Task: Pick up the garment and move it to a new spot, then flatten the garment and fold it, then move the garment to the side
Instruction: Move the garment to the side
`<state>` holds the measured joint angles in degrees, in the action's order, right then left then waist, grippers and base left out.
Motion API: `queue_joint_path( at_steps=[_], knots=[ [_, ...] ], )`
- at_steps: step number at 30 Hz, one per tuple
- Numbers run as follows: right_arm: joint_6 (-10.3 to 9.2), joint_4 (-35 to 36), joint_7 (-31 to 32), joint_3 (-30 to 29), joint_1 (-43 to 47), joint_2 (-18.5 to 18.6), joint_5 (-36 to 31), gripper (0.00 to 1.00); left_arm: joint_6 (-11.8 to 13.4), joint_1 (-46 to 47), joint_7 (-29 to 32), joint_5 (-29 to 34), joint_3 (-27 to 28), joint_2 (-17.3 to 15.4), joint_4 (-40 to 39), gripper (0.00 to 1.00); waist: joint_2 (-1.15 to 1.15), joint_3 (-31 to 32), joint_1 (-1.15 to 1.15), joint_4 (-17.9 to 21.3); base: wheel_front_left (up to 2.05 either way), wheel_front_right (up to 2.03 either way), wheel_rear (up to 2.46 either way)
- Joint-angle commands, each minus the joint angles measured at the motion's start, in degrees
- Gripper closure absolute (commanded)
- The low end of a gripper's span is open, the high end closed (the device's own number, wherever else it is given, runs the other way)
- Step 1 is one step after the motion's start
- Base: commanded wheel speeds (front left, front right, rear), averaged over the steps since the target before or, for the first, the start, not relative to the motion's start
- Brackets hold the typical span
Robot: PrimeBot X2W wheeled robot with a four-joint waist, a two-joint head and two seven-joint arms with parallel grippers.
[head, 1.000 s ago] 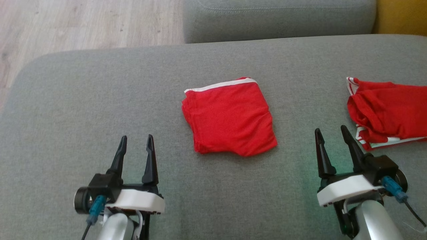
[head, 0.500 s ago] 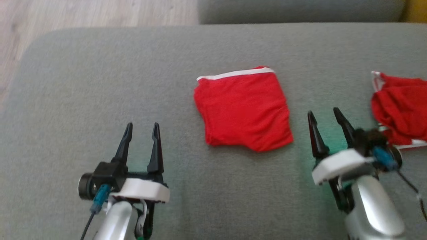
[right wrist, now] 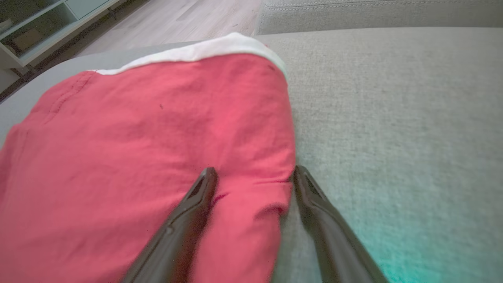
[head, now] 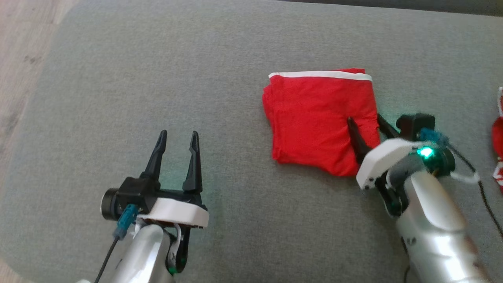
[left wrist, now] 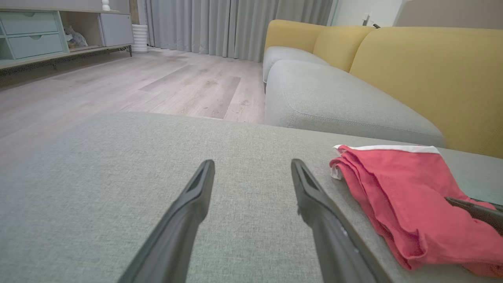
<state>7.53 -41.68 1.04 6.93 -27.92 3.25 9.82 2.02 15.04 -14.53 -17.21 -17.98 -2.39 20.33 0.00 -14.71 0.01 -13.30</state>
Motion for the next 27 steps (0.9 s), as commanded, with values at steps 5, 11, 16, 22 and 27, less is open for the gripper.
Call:
queue_joint_path(
  at_steps=[5,11,16,22,27],
  knots=[
    [-0.04,-5.1,2.4,4.2,-3.4,-0.4,-0.8,0.97,0.5,2.1,-0.5,-0.8,1.3,-0.5,-1.0,0.00,0.00,0.1,-0.01,-1.2,0.00,0.00,0.00],
    [-0.04,-7.5,-1.6,6.0,-4.8,-0.3,-5.4,1.00,0.5,1.9,-0.5,0.0,1.8,-0.5,-0.3,0.00,0.00,1.5,-0.01,0.3,0.00,0.00,0.00],
    [-0.04,-6.7,-5.7,6.2,-4.9,0.5,-13.0,1.00,0.2,1.4,-0.5,0.8,2.4,-0.5,-0.4,0.00,0.00,3.5,-0.01,3.1,0.00,0.00,0.00],
    [-0.04,-3.4,-6.8,7.0,-3.3,2.6,-17.4,1.00,-0.1,1.1,-0.5,2.8,1.8,-0.5,-0.5,0.00,0.00,5.6,-0.01,7.0,0.00,0.00,0.00],
    [-0.04,0.0,-5.2,9.9,-2.1,6.3,-17.3,1.00,0.0,0.7,-0.5,3.5,2.2,-0.5,-1.0,0.00,0.00,6.3,-0.01,9.9,0.00,0.00,0.00]
  ],
)
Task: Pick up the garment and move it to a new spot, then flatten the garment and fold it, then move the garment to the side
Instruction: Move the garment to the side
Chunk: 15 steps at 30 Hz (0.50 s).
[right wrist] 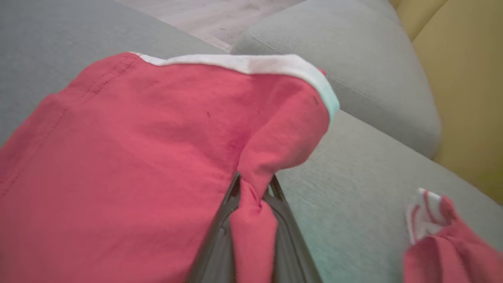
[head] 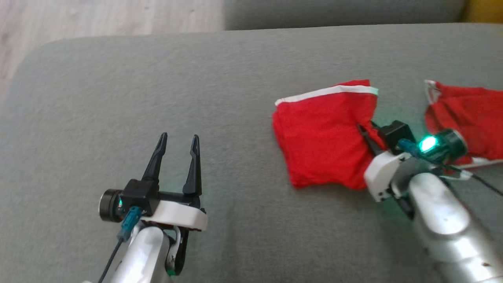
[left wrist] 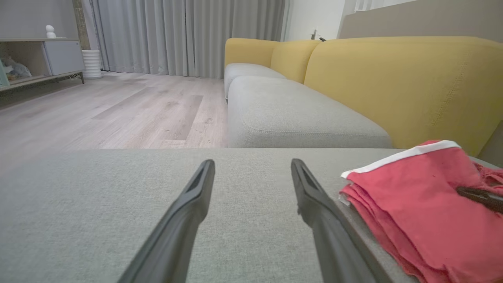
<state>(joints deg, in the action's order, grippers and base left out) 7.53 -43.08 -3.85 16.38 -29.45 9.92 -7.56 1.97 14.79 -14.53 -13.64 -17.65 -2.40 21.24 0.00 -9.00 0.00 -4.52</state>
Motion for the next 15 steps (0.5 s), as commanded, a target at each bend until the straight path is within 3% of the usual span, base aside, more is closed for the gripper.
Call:
queue_joint_path(
  at_steps=[1,8,15],
  knots=[
    [-0.04,2.4,0.3,1.3,-0.3,1.2,0.4,1.00,0.0,0.9,-0.5,-0.1,1.9,-0.5,-2.0,0.00,0.00,0.7,0.00,1.7,0.00,0.00,0.00],
    [-0.04,11.1,5.7,4.4,0.2,15.1,4.7,1.00,-0.1,1.8,-0.5,-0.5,2.2,-0.5,-2.9,0.00,0.00,-1.6,0.00,4.7,0.00,0.00,0.00],
    [-0.04,18.4,10.8,3.6,-1.3,28.2,7.7,1.00,-0.6,4.1,-0.5,-0.3,2.5,-0.5,-3.4,0.00,0.00,-7.4,0.00,5.6,0.00,0.00,0.00]
  ],
)
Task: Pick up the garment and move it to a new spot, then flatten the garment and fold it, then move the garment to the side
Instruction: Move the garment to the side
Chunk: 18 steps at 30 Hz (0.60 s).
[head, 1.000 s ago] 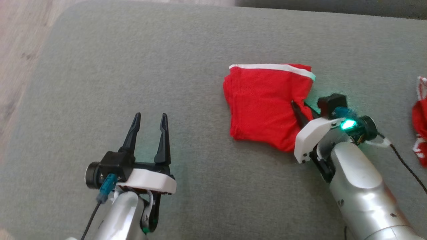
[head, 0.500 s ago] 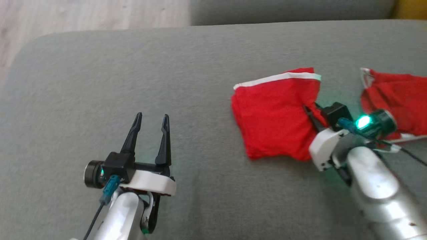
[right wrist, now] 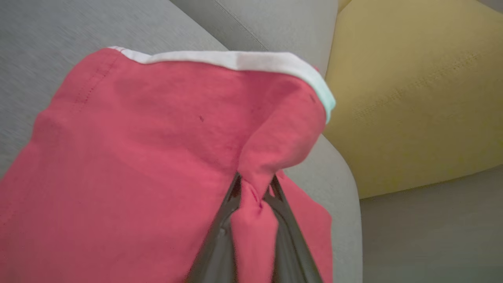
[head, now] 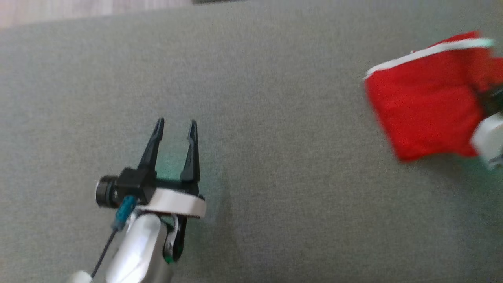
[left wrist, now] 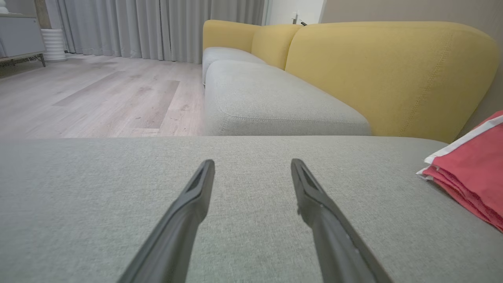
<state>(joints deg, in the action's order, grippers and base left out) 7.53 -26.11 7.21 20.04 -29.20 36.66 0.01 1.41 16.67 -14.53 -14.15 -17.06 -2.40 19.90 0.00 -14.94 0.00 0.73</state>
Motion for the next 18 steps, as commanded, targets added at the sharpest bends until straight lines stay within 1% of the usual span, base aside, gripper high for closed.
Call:
queue_joint_path(
  at_steps=[1,4,9,14,18],
  knots=[
    [-0.04,1.8,0.6,-0.7,-1.6,3.1,0.4,1.00,-0.2,2.6,-0.5,0.2,1.9,-0.5,-2.1,0.00,0.00,-2.4,0.00,0.3,0.00,0.00,0.00],
    [-0.04,1.6,2.2,-2.9,-1.5,7.2,0.1,1.00,-0.5,3.9,-0.5,0.1,1.8,-0.5,-2.2,0.00,0.00,-4.7,0.00,0.0,0.00,0.00,0.00],
    [-0.04,-0.8,2.6,-8.0,-1.3,11.1,-1.2,1.00,-0.9,6.0,-0.5,0.2,2.1,-0.5,-2.2,0.00,0.00,-8.7,0.00,-0.7,0.00,0.00,0.00],
    [-0.04,-2.1,3.1,-9.5,-1.1,12.0,-3.6,1.00,-1.2,7.0,-0.5,0.4,2.3,-0.5,-2.1,0.00,0.00,-10.1,0.00,-1.0,0.00,0.00,0.00],
    [-0.04,-2.6,3.4,-11.0,-0.9,11.4,-4.6,1.00,-1.3,7.3,-0.5,0.4,2.3,-0.5,-1.8,0.00,0.00,-10.3,0.00,-1.1,0.00,0.00,0.00]
  ],
)
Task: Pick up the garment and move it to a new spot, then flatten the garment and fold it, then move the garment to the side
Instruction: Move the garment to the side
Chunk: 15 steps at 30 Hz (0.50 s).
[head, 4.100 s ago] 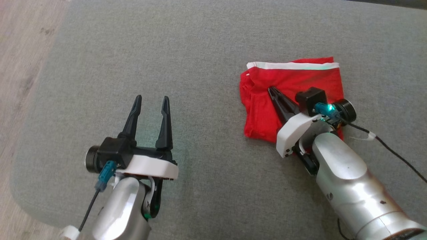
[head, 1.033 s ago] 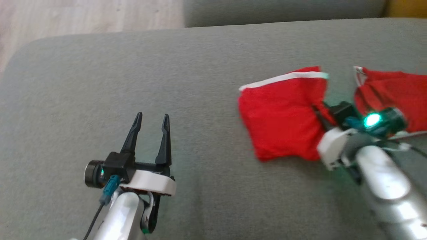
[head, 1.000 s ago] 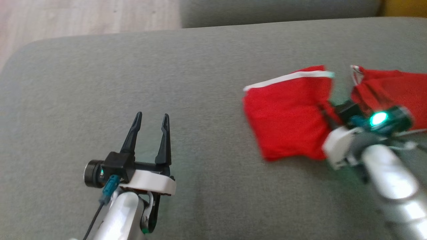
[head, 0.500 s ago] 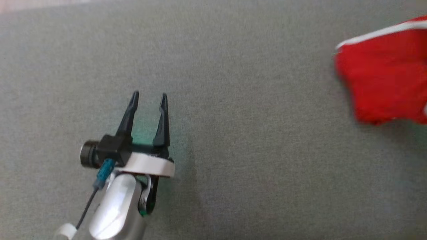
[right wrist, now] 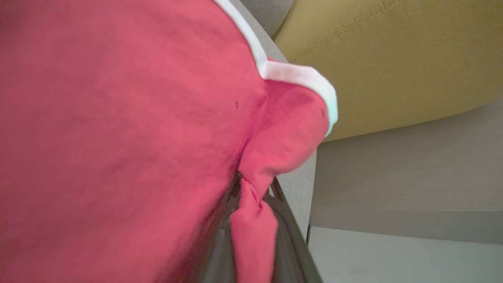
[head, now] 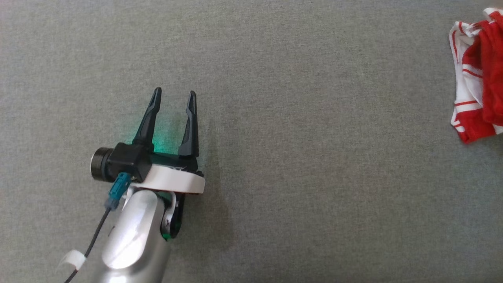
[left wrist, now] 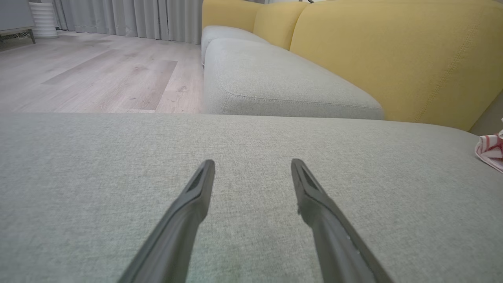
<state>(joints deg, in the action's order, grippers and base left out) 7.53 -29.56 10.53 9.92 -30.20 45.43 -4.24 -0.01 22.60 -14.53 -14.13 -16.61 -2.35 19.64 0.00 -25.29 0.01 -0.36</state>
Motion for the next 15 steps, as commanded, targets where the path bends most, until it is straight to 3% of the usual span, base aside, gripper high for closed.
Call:
queue_joint_path(
  at_steps=[1,2,3,4,11,15],
  knots=[
    [-0.04,0.8,0.0,-1.5,0.1,2.3,-0.6,1.00,0.1,1.4,-0.5,0.4,1.9,-0.5,-1.5,0.00,0.00,0.2,-0.01,0.1,0.00,0.00,0.00],
    [-0.04,0.8,-0.2,-2.2,0.1,1.9,-0.9,1.00,0.1,1.4,-0.5,0.4,2.0,-0.5,-1.4,0.00,0.00,0.4,-0.01,0.1,0.00,0.00,0.00],
    [-0.04,0.9,-0.5,-2.8,0.1,1.3,-1.3,0.14,0.0,1.3,-0.5,0.5,2.1,-0.5,-1.2,0.00,0.00,0.7,-0.01,0.2,0.00,0.00,0.00],
    [-0.04,1.0,-0.7,-3.5,0.1,0.7,-1.5,0.00,0.0,1.2,-0.5,0.7,2.3,-0.5,-1.0,0.00,0.00,1.0,-0.01,0.3,0.00,0.00,0.00],
    [-0.04,3.0,-2.6,-6.0,0.8,-2.3,-3.6,0.00,-0.1,0.2,-0.5,1.1,3.2,-0.5,-0.4,0.00,0.00,4.5,-0.01,0.8,0.00,0.00,0.00],
    [-0.04,6.2,-4.0,-8.6,0.7,-6.3,-4.9,0.00,0.1,-1.2,-0.5,1.0,3.8,-0.5,-0.8,0.00,0.00,8.3,-0.01,1.0,0.00,0.00,0.00]
  ],
)
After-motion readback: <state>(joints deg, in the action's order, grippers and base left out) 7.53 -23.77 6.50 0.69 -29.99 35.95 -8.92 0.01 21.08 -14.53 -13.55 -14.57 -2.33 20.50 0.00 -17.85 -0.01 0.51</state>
